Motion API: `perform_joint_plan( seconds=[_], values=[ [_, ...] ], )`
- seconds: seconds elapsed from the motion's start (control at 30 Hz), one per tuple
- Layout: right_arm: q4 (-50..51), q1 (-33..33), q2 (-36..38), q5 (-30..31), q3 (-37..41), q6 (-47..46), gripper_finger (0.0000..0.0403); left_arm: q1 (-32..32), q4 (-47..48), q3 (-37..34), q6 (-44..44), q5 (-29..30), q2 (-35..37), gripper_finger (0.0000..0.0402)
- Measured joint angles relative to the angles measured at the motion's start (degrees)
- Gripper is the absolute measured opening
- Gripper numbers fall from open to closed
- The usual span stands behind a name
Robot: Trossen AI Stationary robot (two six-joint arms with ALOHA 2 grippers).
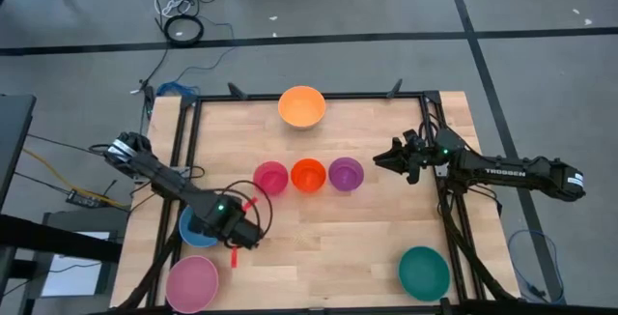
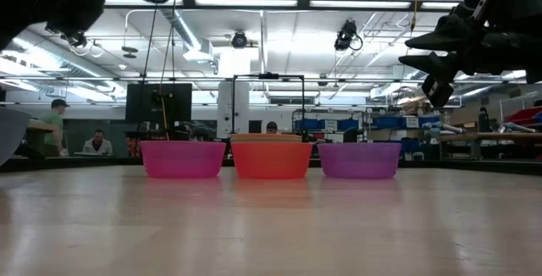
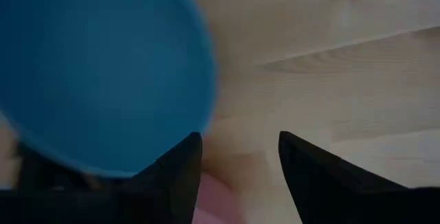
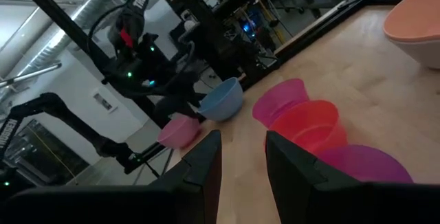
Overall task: Nest bowls inside each other
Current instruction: Stack the blue bowl on top of the yellow bowl
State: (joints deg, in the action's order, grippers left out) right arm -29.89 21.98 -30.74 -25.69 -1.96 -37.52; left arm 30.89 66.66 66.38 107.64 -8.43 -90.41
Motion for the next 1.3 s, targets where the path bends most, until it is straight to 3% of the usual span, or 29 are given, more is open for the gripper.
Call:
perform_joint_plan(
  seconds=[0.1, 0.4, 1.3],
  values=[
    [0.0, 0.0, 0.0, 0.0, 0.0, -0.3, 0.0103, 0.0, -3.2, -2.3, 0.7, 0.6, 0.0, 0.0202],
    [0.0, 0.0, 0.0, 0.2, 0.0, -0.5, 0.0103, 0.0, -1.0, -6.4, 1.1, 0.7, 0.0, 0.0202],
    [0.3, 0.0, 0.0, 3.4, 0.0, -1.4, 0.0103, 0.0, 8.1, -4.1, -4.2, 3.3, 0.5, 0.0202]
  ],
)
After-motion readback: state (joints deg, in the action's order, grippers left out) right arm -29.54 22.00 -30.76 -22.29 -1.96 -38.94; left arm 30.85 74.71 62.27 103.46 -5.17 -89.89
